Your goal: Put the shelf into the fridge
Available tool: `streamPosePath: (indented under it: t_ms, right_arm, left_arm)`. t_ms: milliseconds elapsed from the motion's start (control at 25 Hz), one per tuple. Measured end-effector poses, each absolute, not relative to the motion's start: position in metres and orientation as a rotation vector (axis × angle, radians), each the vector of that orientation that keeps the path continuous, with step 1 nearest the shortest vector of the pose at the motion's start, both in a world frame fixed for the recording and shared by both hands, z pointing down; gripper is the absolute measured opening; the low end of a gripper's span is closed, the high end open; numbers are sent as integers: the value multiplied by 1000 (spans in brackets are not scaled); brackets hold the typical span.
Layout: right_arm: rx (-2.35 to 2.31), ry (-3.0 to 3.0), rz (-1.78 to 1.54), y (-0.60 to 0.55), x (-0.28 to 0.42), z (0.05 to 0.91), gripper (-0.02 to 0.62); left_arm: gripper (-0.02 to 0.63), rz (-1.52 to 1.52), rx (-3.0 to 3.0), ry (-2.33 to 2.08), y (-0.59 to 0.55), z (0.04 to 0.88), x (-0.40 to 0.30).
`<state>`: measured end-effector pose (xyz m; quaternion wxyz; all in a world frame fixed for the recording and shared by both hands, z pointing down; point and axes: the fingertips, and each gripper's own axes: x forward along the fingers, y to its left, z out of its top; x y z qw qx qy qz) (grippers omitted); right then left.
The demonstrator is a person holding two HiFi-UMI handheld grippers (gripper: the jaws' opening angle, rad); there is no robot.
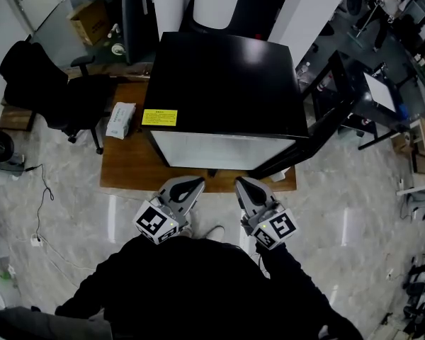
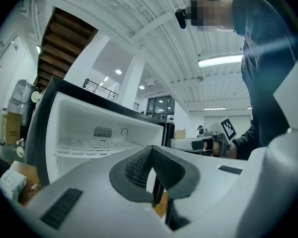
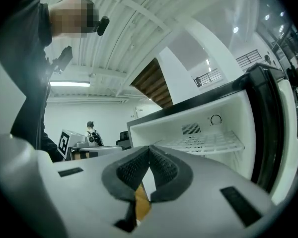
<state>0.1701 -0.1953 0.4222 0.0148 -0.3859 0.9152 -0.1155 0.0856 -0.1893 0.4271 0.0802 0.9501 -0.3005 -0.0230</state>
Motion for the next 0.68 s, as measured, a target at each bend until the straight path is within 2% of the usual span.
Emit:
streamPosePath:
  t_ms: [680]
  right_arm:
    - [-1174, 2897, -354, -181, 147, 435, 0]
  left_arm:
    - [6, -57, 2833, -927, -182, 431, 71]
